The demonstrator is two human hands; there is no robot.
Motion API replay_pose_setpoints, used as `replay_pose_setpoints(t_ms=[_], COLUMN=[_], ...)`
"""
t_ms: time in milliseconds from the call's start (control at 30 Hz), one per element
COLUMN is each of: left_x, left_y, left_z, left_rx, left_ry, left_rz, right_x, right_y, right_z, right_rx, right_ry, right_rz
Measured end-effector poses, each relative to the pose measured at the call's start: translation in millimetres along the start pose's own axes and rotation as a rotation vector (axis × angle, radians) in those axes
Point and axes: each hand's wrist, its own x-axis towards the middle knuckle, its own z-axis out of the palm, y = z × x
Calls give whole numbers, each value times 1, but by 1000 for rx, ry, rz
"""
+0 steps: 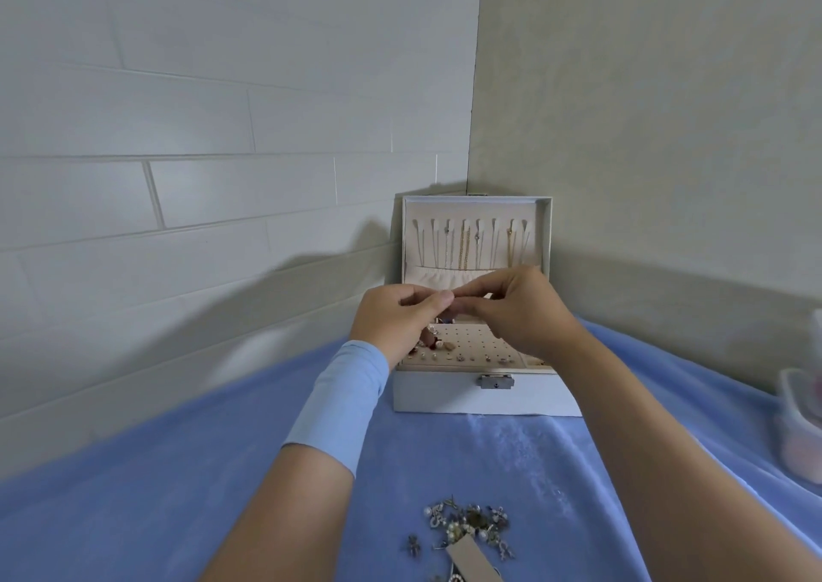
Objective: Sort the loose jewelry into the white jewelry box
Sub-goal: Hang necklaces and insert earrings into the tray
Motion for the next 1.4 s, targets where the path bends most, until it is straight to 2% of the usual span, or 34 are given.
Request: replay_pose_setpoints(t_ms=[67,133,233,400,800,1167,1300,1400], left_x=[3,5,9,10,8,7,0,-19], left_y=[-3,-10,-21,-24,-27,-26,-20,-8], left_z=[0,1,2,3,4,4,1,-3], left_rx=[149,380,638,859,849,808,722,712], left_ry=[2,-23,-104,-202,-190,-200,-160,-178], left_rz=[67,135,174,217,236,241,246,236], right_x=[2,8,9,6,3,1,-4,-16], right_y=[9,23,32,28,29,21,10,-3], right_z=[2,5,10,15,10,1,-2,0], right_rx=[-49,-199,-430,-564,-595,-643,-585,-473], right_ry=[50,84,42,-38,-123,-193,-162,-257], right_rz=[34,108,164,124,69,95,55,33])
